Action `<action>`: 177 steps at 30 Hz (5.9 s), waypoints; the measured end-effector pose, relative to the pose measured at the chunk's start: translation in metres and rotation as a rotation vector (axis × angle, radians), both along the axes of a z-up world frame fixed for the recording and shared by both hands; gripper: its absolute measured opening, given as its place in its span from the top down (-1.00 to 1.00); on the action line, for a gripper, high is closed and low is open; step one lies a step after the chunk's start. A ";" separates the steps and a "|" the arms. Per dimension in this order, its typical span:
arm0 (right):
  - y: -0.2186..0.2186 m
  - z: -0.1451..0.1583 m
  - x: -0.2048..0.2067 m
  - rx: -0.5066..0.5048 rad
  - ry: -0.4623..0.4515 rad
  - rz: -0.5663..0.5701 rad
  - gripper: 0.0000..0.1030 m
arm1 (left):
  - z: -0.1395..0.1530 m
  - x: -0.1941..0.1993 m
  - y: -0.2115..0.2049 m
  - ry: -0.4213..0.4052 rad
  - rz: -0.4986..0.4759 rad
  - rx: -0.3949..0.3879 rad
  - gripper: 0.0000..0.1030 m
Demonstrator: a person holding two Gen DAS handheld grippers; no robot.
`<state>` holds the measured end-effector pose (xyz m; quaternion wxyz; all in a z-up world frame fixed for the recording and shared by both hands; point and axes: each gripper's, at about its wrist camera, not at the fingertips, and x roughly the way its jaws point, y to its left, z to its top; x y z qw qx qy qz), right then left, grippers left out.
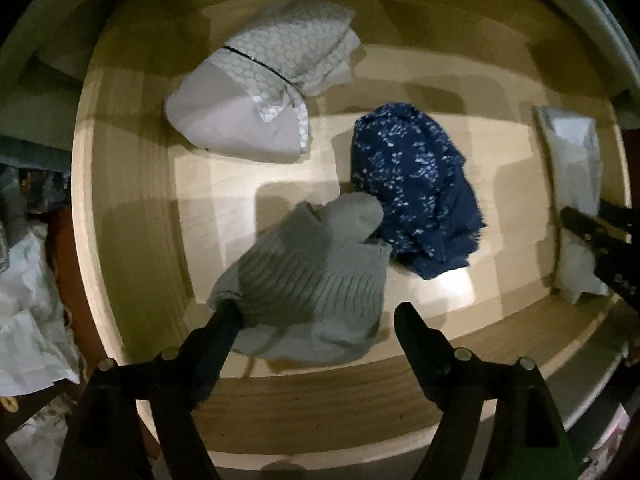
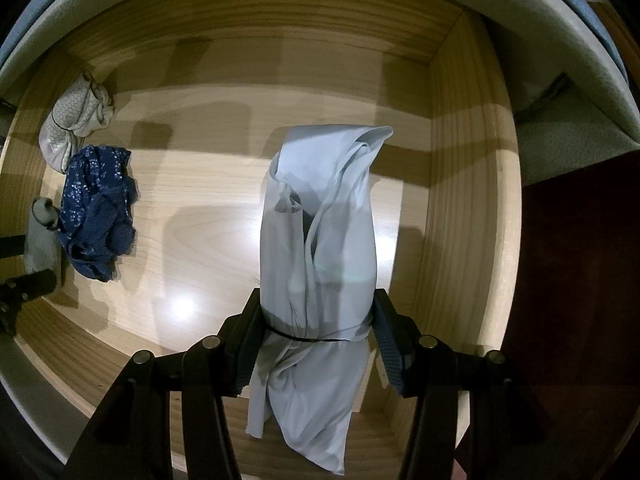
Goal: Take underwear out of drawer
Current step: 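Lift the grey knit sock and carry it toward the shoebox with the left gripper, then lower the grey knit sock into the shoebox and open the left gripper, then return the left gripper over the drawer, then carry the banded white roll over the shoebox with the right gripper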
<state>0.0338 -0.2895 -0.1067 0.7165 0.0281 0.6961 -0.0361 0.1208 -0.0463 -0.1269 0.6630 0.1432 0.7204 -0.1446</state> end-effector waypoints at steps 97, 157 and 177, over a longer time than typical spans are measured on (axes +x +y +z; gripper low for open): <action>0.010 -0.004 0.016 -0.010 -0.022 -0.017 0.12 | 0.242 0.099 -0.063 -0.534 0.058 -0.354 0.27; 0.115 0.067 -0.019 -0.123 -0.384 0.431 0.20 | 0.112 -0.024 0.068 -0.480 0.311 -0.113 -0.10; 0.090 0.200 -0.021 0.192 -0.670 0.185 0.20 | 0.104 -0.034 0.073 -0.602 0.368 -0.070 -0.10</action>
